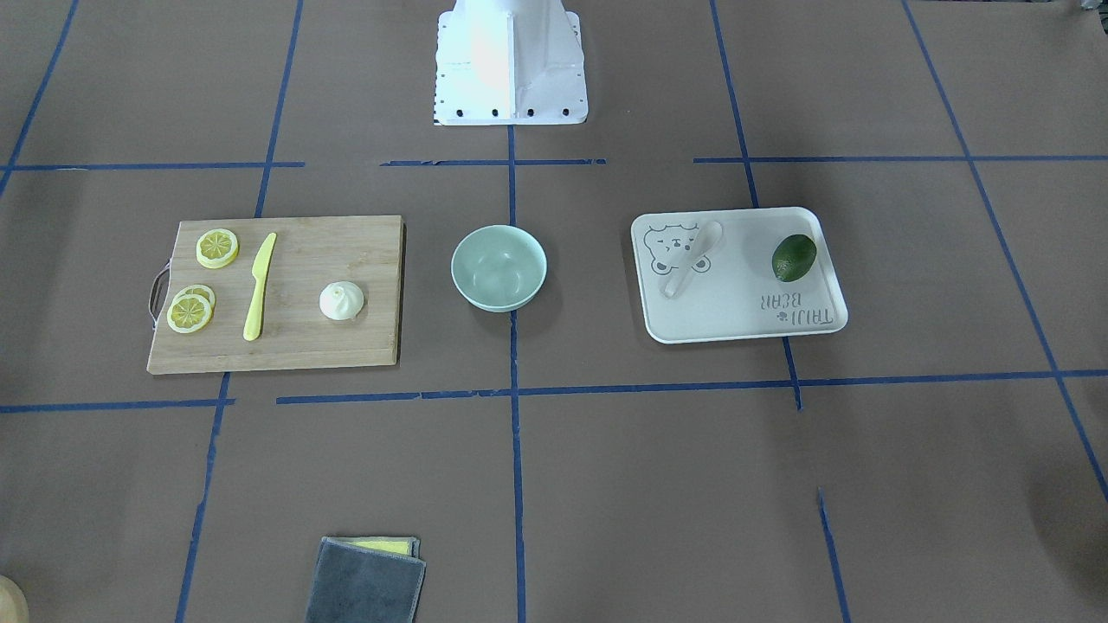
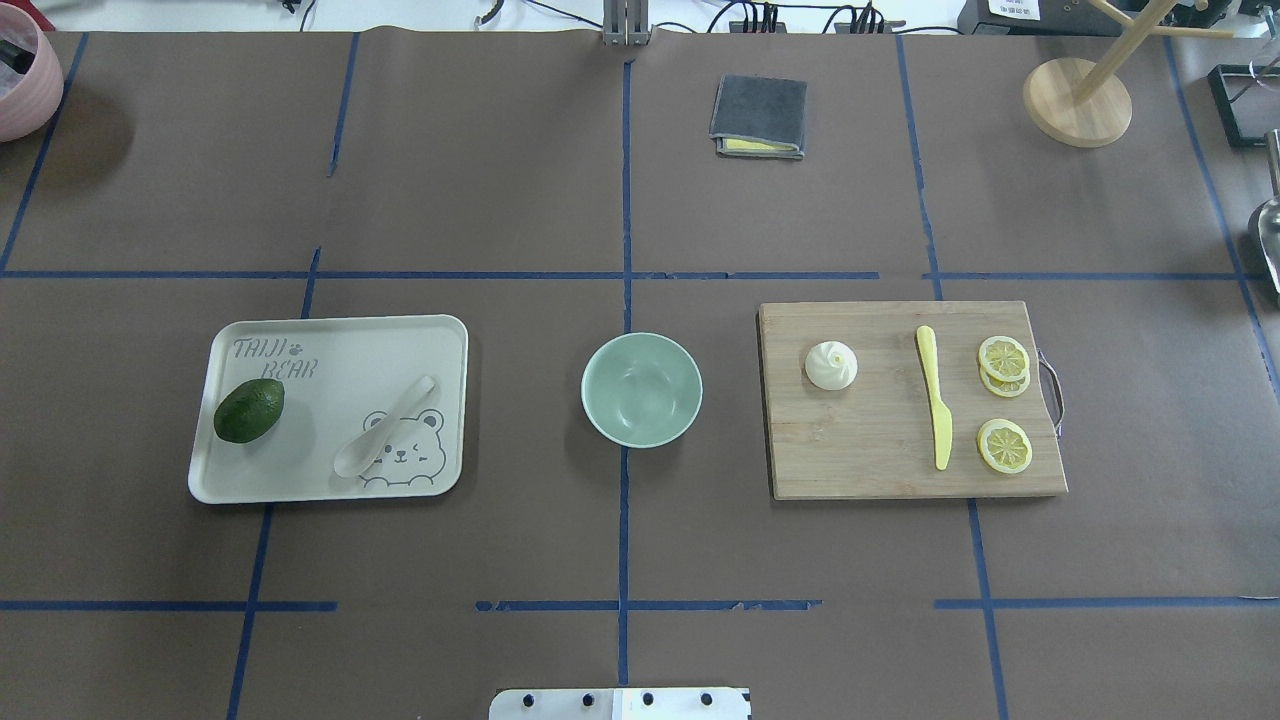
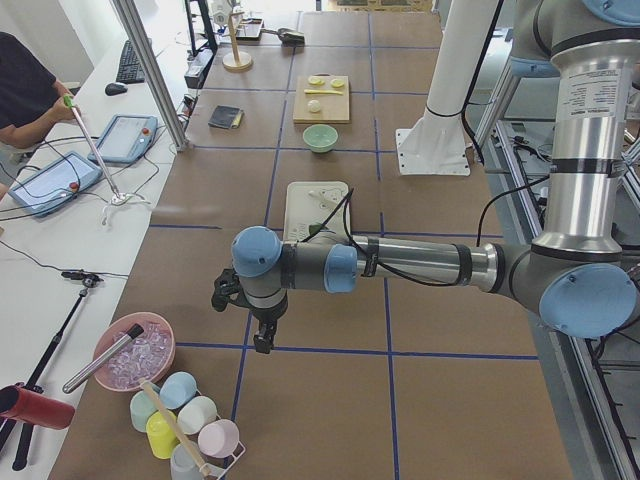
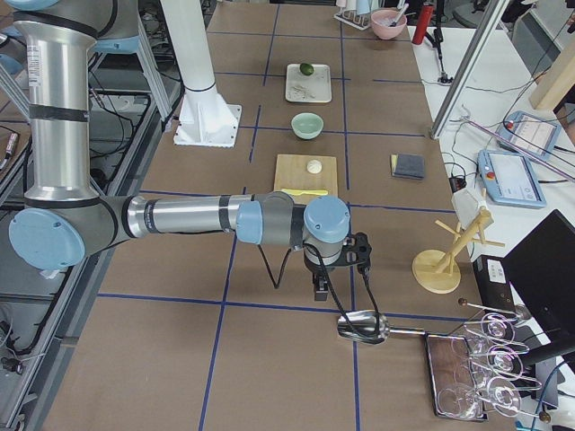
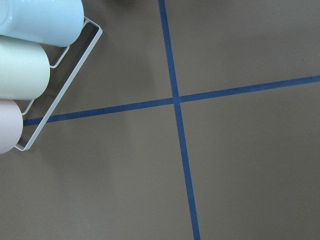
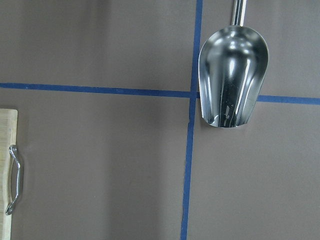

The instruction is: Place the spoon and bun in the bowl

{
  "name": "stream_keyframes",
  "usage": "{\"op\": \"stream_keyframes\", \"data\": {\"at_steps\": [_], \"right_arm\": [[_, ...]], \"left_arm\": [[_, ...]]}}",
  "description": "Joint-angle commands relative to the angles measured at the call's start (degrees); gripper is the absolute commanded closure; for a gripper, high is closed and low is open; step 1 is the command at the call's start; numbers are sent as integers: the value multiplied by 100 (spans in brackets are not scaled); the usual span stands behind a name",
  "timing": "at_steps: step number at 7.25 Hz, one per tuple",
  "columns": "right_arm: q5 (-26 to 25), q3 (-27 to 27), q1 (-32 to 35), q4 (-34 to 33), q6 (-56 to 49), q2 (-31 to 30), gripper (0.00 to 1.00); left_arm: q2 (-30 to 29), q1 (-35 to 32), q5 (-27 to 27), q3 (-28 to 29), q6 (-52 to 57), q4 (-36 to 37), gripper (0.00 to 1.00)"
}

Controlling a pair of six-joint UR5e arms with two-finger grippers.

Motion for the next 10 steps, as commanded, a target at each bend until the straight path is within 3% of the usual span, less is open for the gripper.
{"op": "stream_keyframes", "data": {"at_steps": [1, 5, 7, 10], "right_arm": [[9, 8, 0, 0, 9, 26, 0], [9, 43, 0, 0, 236, 148, 0], [9, 244, 0, 9, 737, 167, 0], [0, 307, 0, 9, 730, 149, 0]], "left_arm": [[9, -1, -7, -19, 9, 0, 0], [-79, -1, 2, -264, 0, -18, 0], [-123, 60, 11, -1254, -785, -17, 0], [-421, 1041, -25, -2170, -1875, -26, 0]]}}
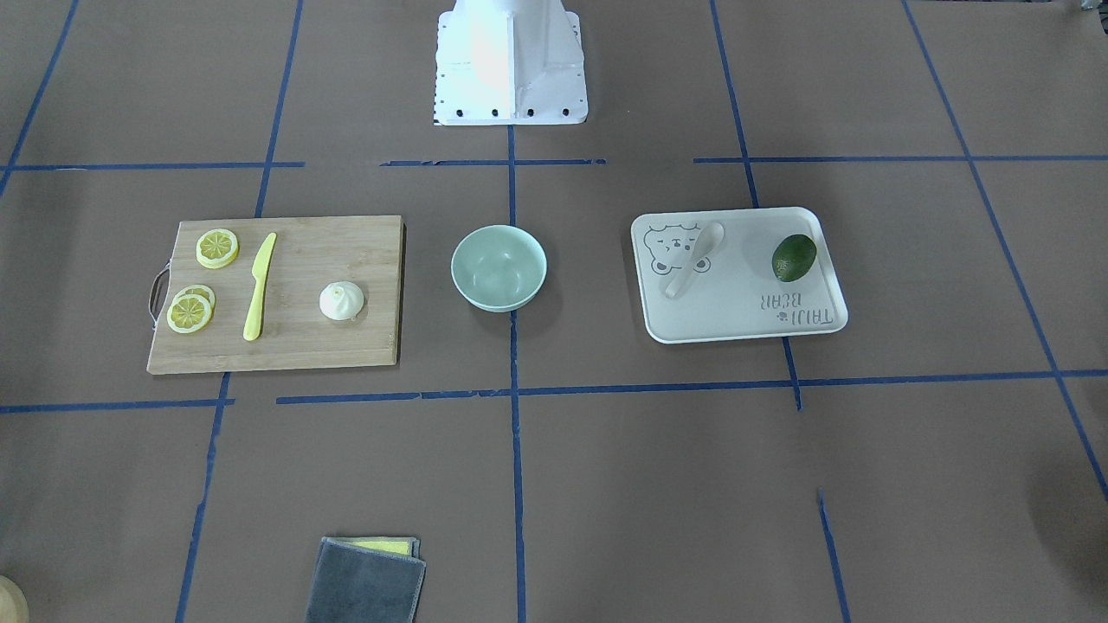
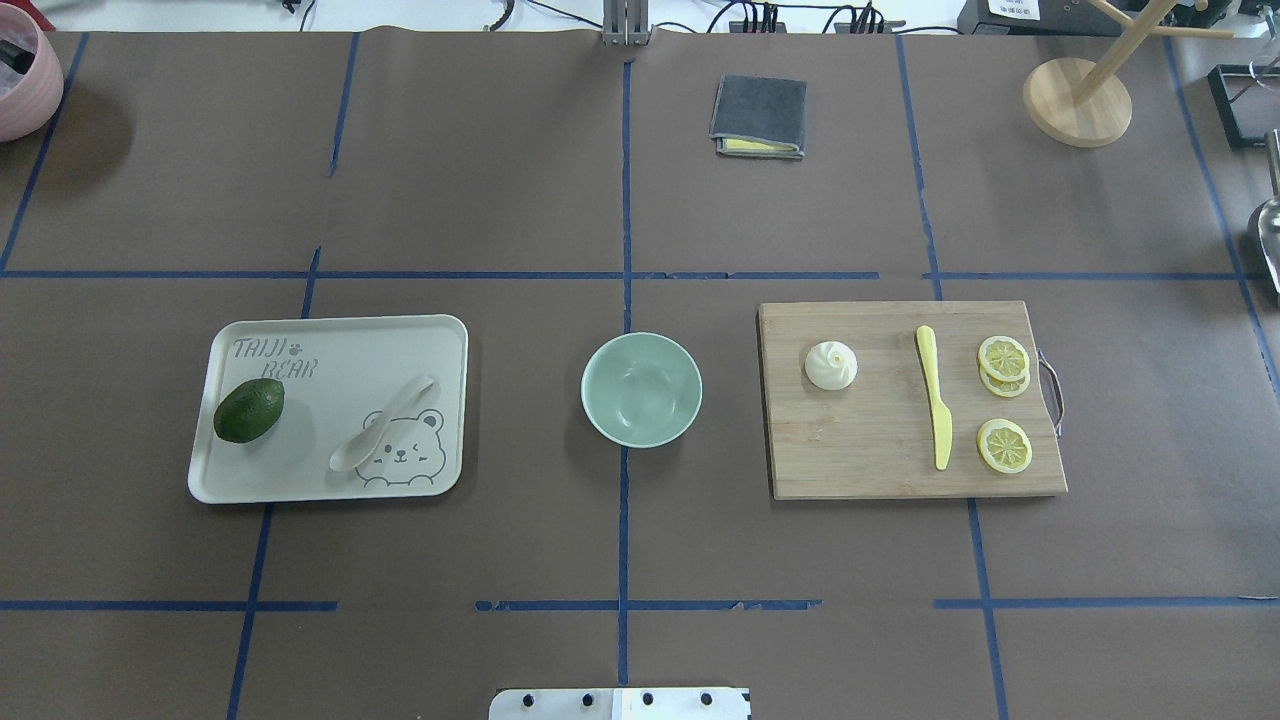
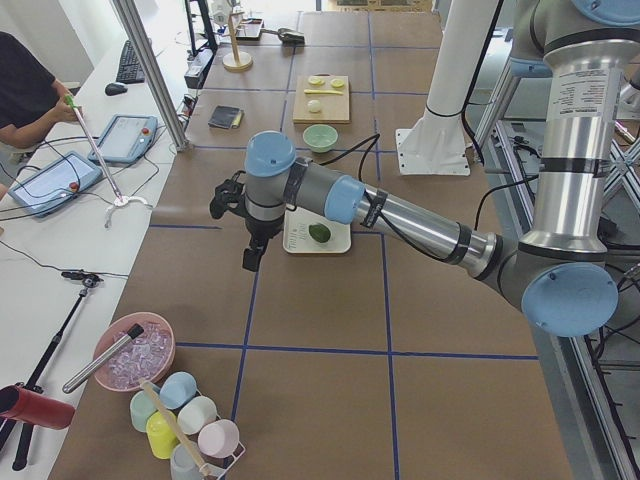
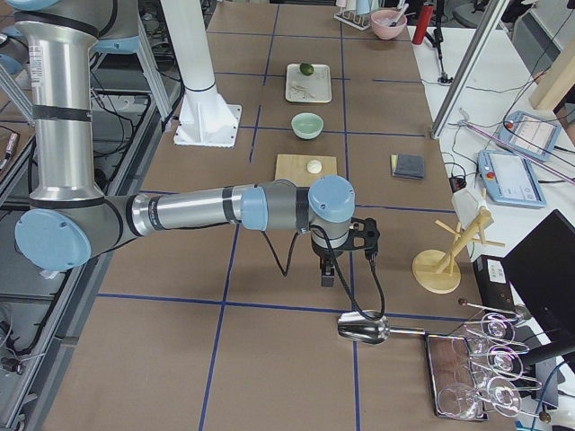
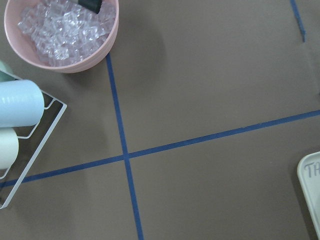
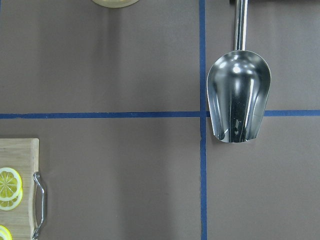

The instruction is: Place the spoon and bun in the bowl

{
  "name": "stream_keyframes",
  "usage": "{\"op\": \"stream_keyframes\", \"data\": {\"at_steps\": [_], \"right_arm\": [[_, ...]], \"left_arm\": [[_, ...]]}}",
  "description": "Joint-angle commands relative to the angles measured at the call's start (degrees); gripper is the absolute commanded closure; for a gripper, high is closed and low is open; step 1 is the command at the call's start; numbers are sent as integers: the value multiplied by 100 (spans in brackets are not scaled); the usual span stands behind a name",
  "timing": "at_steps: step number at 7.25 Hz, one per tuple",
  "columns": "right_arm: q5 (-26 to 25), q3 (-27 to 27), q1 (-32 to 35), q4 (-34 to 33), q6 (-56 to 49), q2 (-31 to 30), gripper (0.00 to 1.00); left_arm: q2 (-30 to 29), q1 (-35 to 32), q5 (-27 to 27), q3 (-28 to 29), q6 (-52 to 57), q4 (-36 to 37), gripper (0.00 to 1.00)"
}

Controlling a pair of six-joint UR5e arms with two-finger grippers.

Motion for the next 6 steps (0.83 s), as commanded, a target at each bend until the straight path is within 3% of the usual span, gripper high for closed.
{"op": "stream_keyframes", "data": {"at_steps": [1, 3, 4, 6], "right_arm": [[-29, 44, 0, 0, 10, 6, 0], [-47, 332, -17, -8, 10, 33, 0], [-12, 413, -18, -43, 140, 172, 0], [-3, 370, -35, 0, 238, 191, 0]], "left_arm": [[-294, 896, 23, -612, -1435, -7, 0], [-698, 1731, 120, -913, -2860, -16, 0], [-900, 2353, 712, -905, -3633, -147, 2], [-955, 3470, 1514, -460, -5067, -1258, 4]]}}
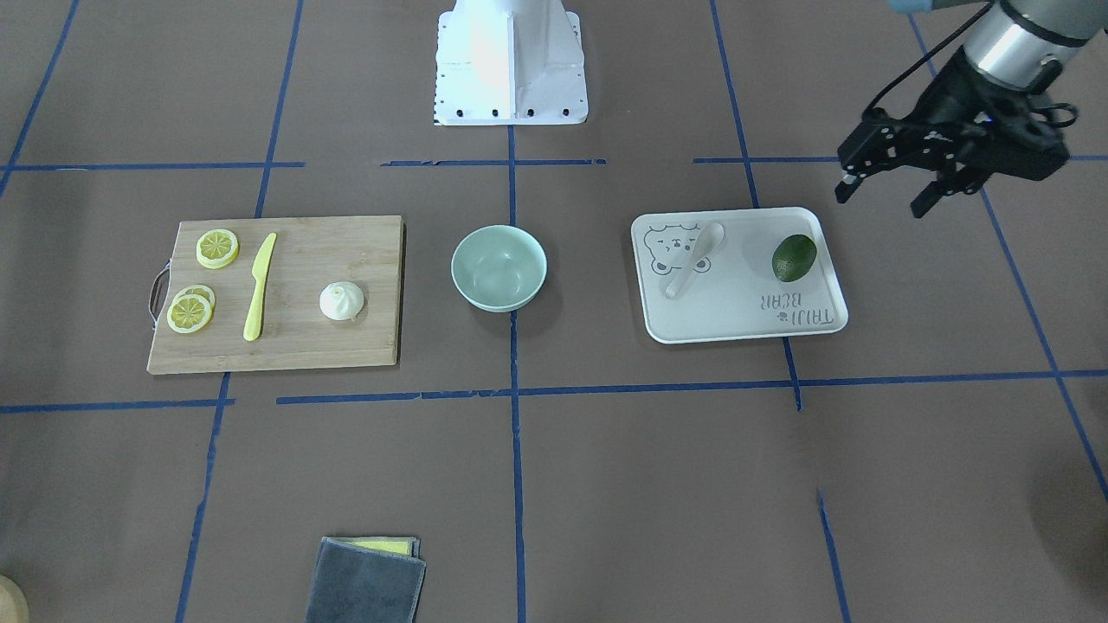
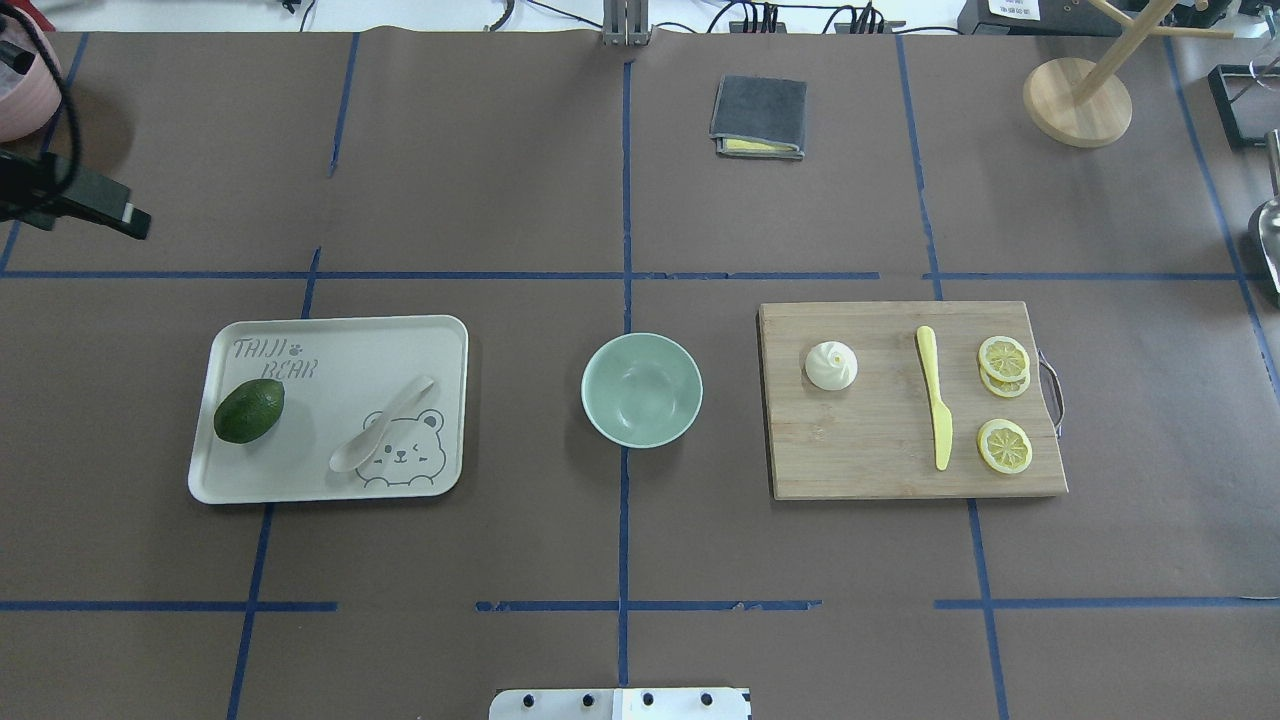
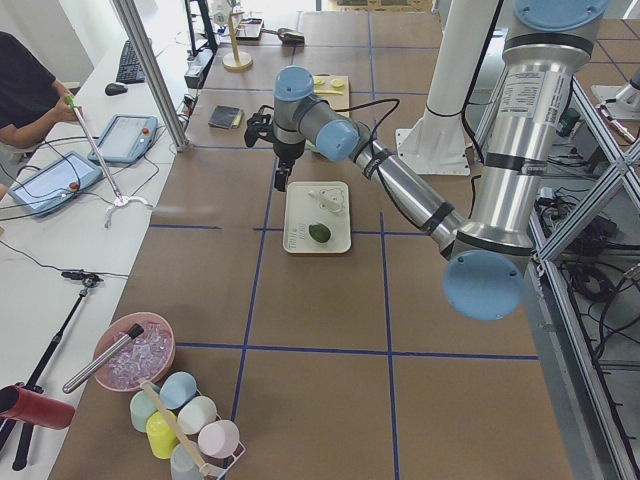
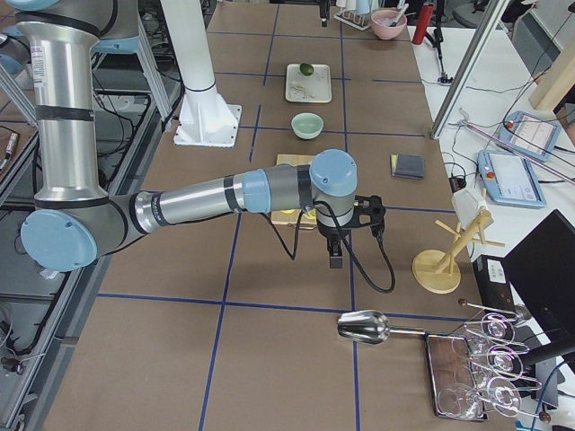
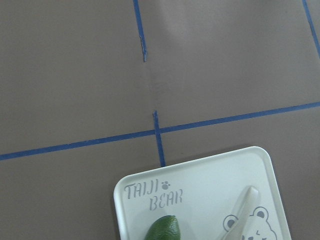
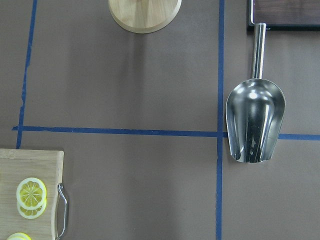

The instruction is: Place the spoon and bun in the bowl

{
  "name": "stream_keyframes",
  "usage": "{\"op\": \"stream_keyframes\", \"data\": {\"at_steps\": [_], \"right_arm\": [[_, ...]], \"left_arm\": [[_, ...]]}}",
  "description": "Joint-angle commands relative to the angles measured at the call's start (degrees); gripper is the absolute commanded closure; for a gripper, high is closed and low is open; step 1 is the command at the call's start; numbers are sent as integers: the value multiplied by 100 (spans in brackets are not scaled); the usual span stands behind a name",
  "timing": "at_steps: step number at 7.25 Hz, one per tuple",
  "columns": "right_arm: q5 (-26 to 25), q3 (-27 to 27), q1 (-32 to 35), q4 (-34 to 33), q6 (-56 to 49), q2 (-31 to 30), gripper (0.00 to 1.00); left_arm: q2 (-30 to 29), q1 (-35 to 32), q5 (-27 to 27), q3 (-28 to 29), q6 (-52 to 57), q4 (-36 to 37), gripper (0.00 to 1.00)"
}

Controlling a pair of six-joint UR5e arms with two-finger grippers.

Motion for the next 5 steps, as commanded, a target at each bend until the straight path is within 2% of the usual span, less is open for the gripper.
{"op": "stream_keyframes", "data": {"at_steps": [1, 3, 5], "right_arm": [[11, -9, -111, 2, 63, 53, 0], [150, 17, -121, 10, 446, 62, 0], [239, 210, -313, 19, 992, 80, 0]], "left_arm": [[-127, 1241, 1098, 609, -1343, -1004, 5], [-400, 1737, 1568, 1015, -1619, -1008, 8], [-453, 1905, 1675, 1174, -1629, -1008, 9]]}}
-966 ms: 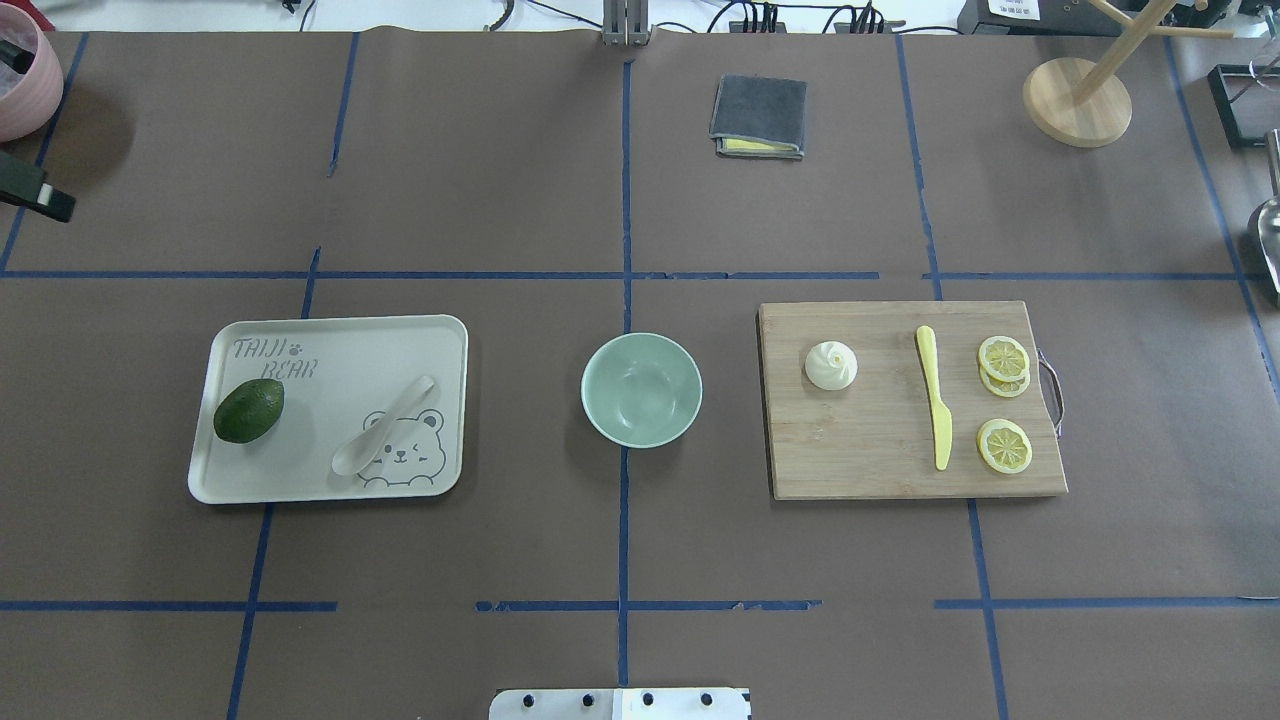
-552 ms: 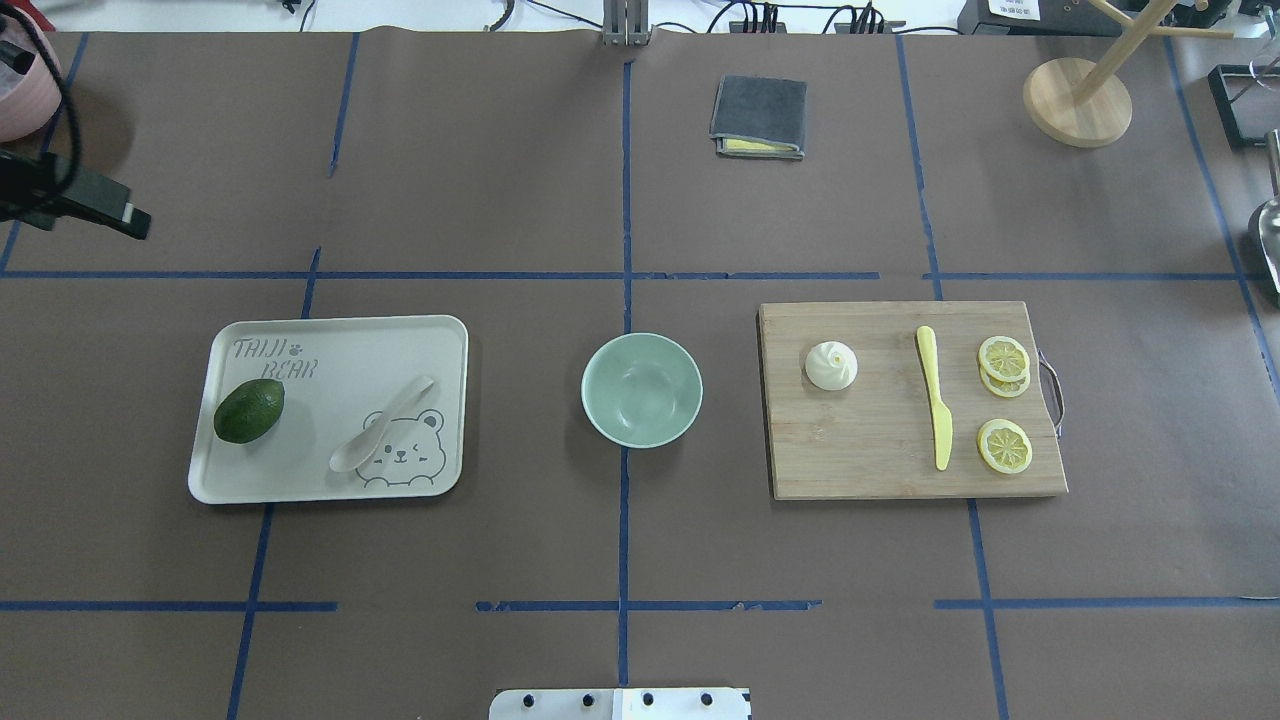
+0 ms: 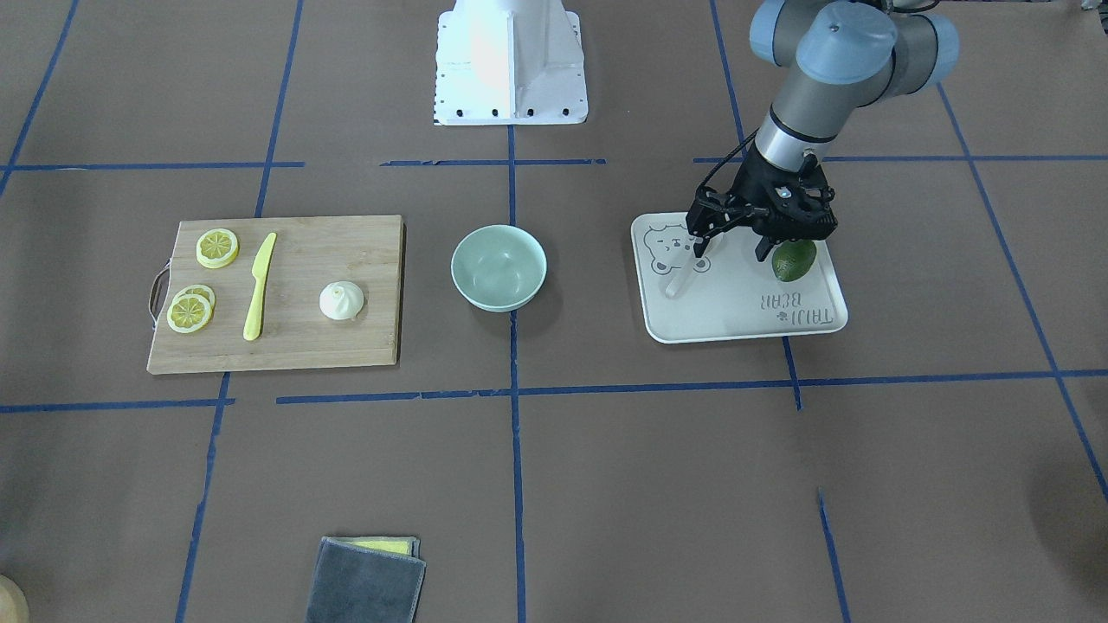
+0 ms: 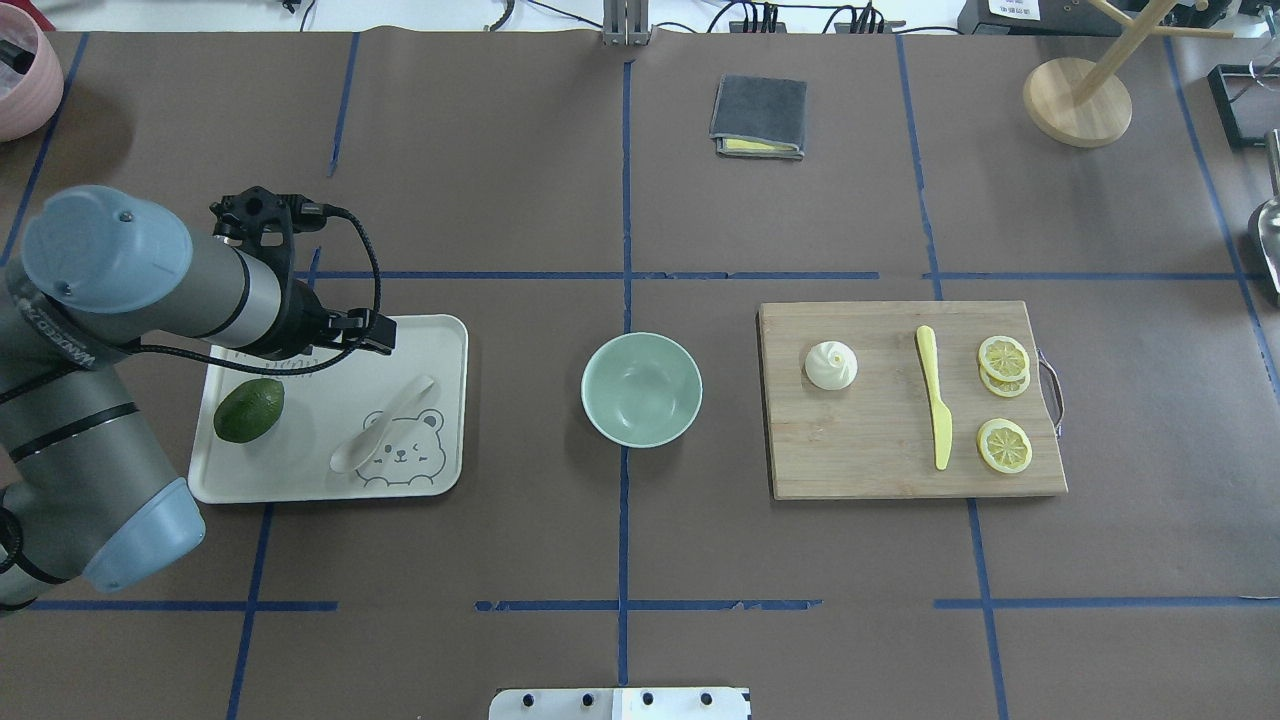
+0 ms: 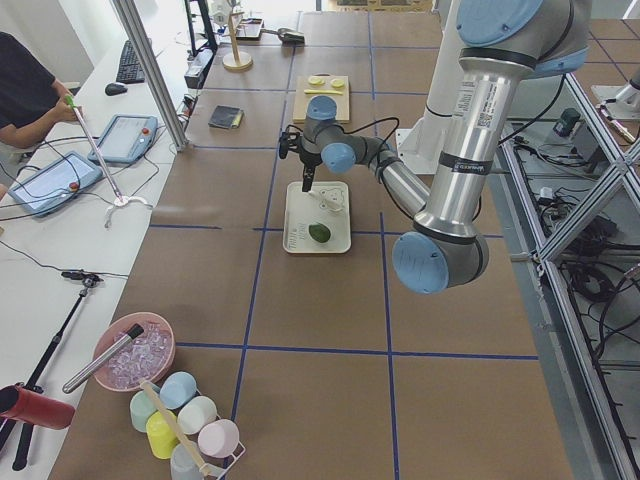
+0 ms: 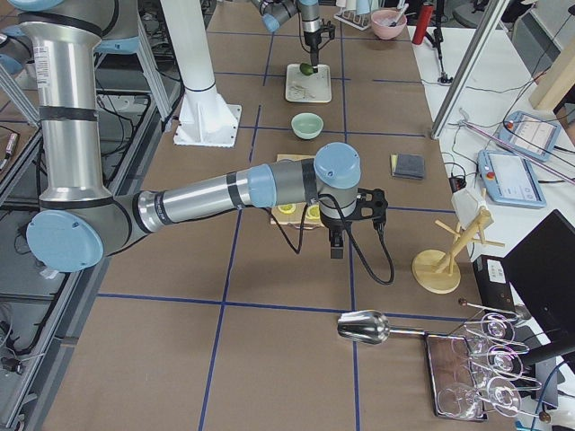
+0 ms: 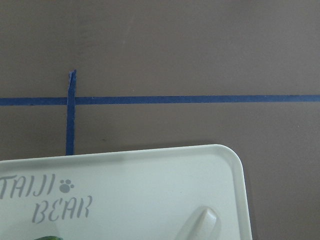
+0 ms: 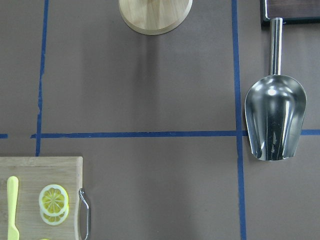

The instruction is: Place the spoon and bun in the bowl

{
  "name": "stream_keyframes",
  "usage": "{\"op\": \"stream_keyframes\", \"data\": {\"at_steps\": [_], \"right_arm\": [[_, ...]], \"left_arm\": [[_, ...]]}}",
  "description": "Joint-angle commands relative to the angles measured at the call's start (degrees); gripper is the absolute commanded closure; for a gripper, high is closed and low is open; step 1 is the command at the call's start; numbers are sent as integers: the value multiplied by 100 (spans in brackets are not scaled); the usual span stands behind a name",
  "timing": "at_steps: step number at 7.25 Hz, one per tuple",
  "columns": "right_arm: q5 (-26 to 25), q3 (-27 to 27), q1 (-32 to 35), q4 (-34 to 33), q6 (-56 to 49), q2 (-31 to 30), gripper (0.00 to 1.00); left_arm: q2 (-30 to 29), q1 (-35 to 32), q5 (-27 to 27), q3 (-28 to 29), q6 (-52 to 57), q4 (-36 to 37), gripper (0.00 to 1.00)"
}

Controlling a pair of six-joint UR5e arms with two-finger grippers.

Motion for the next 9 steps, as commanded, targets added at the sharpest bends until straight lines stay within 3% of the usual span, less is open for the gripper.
{"op": "stream_keyframes", "data": {"at_steps": [1, 5, 9], "right_arm": [[47, 98, -200, 5, 566, 107, 0], [38, 98, -236, 5, 665, 196, 0], [38, 98, -236, 5, 665, 214, 0]], "left_arm": [[-124, 250, 189, 300, -29, -8, 9], [-257, 444, 296, 819, -21, -262, 11], [-257, 576, 296, 802, -117, -263, 11]]}}
